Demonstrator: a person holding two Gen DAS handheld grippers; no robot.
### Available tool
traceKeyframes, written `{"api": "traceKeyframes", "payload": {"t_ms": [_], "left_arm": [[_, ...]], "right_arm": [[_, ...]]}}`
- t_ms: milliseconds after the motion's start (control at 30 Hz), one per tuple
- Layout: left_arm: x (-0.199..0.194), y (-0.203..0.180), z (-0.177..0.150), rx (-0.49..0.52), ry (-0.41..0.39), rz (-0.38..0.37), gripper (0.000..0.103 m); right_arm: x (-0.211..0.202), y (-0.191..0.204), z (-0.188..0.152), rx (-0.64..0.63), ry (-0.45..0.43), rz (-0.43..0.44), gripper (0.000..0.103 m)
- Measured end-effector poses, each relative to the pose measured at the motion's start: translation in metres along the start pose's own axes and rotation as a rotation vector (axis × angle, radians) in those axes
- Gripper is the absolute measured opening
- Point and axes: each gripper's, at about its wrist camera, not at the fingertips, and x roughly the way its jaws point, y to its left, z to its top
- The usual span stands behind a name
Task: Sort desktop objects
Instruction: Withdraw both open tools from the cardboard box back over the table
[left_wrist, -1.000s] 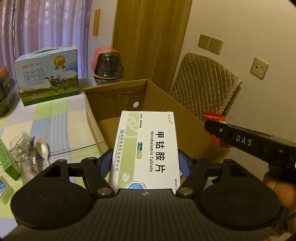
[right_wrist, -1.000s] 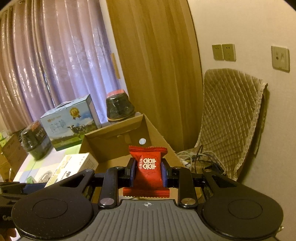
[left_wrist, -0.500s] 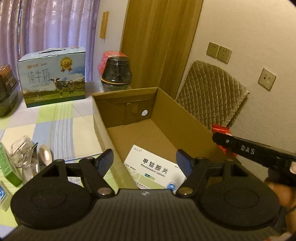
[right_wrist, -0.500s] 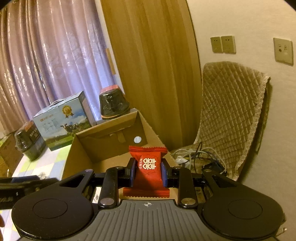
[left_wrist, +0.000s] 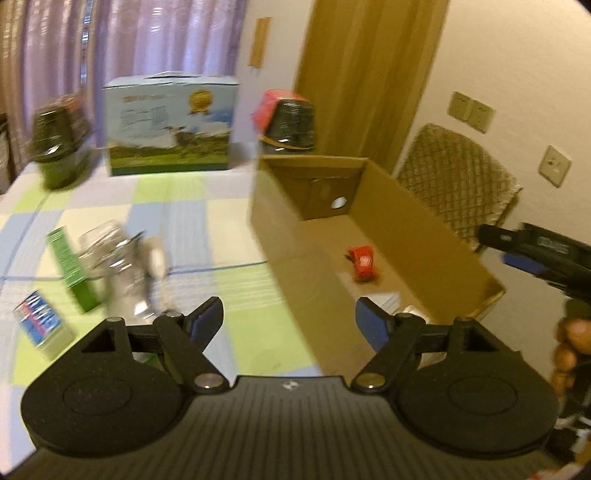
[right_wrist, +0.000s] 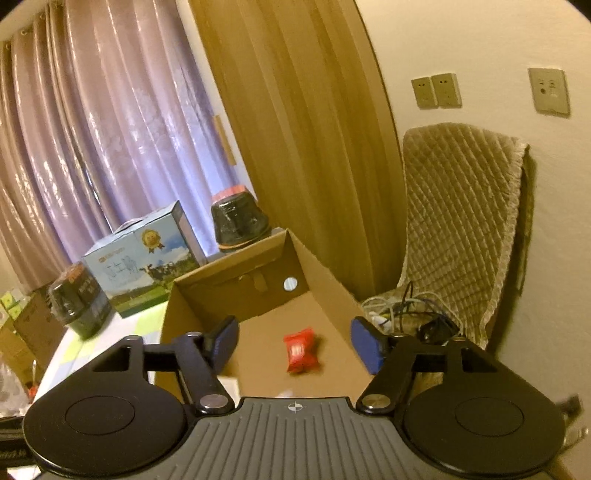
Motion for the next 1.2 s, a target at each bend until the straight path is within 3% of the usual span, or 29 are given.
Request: {"api": "traceKeyframes", "payload": {"t_ms": [333, 733, 967, 1200], "left_arm": [[-0.057, 0.064, -0.040, -0.057, 0.014, 0.154, 0.081], [-0.125, 0.124, -0.067, -0.134, -0.023, 0.303, 0.096], [-0.142, 0.142, -0.077, -0.160, -0.028, 0.337, 0.098], [-0.144, 0.152, -0.079, -0.143, -0.022, 0.329, 0.099]], "right_arm": [[-0.048, 0.054, -0.037, -0.103, 0.000, 0.078, 0.087], [-0.052, 0.136, -0.070, -0.232, 0.052, 0.240, 0.094], [-0.048, 0.166, -0.091, -0.296, 0.114, 0.328, 0.094], [-0.038, 0.184, -0.109, -0.343, 0.171, 0.350, 0.094]]}}
